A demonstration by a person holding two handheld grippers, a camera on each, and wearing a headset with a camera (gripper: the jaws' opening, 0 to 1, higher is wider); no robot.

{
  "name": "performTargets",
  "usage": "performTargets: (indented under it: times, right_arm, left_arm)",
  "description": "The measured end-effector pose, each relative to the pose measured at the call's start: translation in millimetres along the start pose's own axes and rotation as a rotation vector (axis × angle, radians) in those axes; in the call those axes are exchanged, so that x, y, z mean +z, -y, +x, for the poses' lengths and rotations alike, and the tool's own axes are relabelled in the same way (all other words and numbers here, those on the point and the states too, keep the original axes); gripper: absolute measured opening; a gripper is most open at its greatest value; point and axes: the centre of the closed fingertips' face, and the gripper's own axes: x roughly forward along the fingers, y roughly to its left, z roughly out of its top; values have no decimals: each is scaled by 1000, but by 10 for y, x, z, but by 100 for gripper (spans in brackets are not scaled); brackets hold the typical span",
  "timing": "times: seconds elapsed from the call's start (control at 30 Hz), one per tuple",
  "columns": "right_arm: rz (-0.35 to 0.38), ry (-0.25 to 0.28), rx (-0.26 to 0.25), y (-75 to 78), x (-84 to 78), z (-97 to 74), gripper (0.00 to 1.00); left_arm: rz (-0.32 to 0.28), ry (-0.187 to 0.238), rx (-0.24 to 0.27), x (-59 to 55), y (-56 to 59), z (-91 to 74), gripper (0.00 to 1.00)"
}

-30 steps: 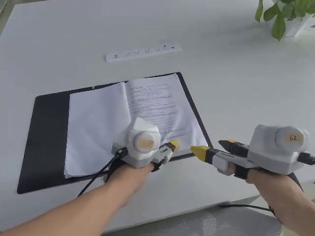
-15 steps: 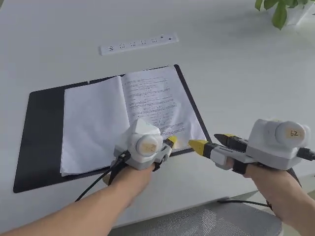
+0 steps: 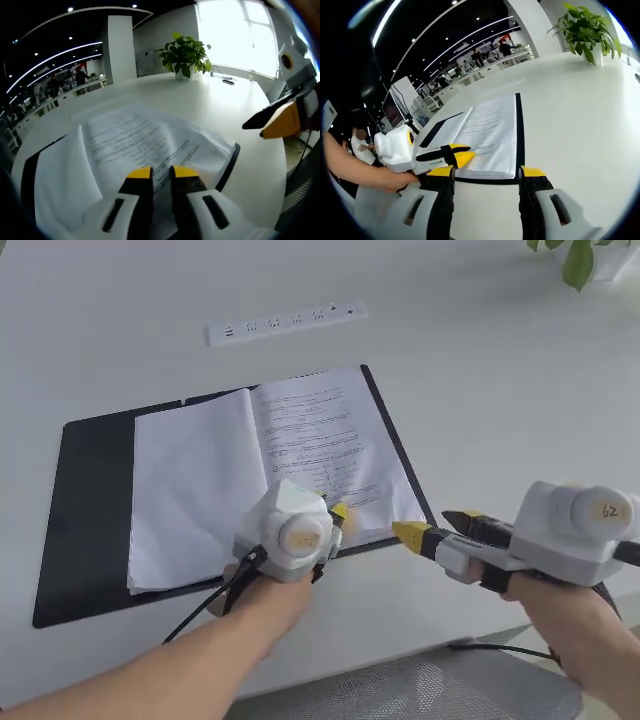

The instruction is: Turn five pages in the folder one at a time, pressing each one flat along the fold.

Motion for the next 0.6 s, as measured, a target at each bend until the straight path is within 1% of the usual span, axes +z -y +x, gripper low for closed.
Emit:
performTargets:
  times: [0.1, 0.2, 0.33, 0.43, 0.6]
  right_arm:
    - [-1, -6, -1, 14, -4, 26, 50]
    - [5, -12, 4, -10, -8, 50, 48]
    - [18, -20, 11, -18, -1, 104, 44]
    - [26, -11, 12, -18, 24, 127, 41]
    - [33, -14, 9, 16, 40, 207, 36]
  left_arm:
    - [-2, -2, 4, 0, 0, -1, 11]
    - [-13, -3, 2, 3, 18, 1, 8]
    - [-31, 0, 4, 6, 26, 6, 6]
    - [-42, 2, 7, 3, 29, 11, 6]
    - [-31, 2, 4, 2, 24, 14, 6]
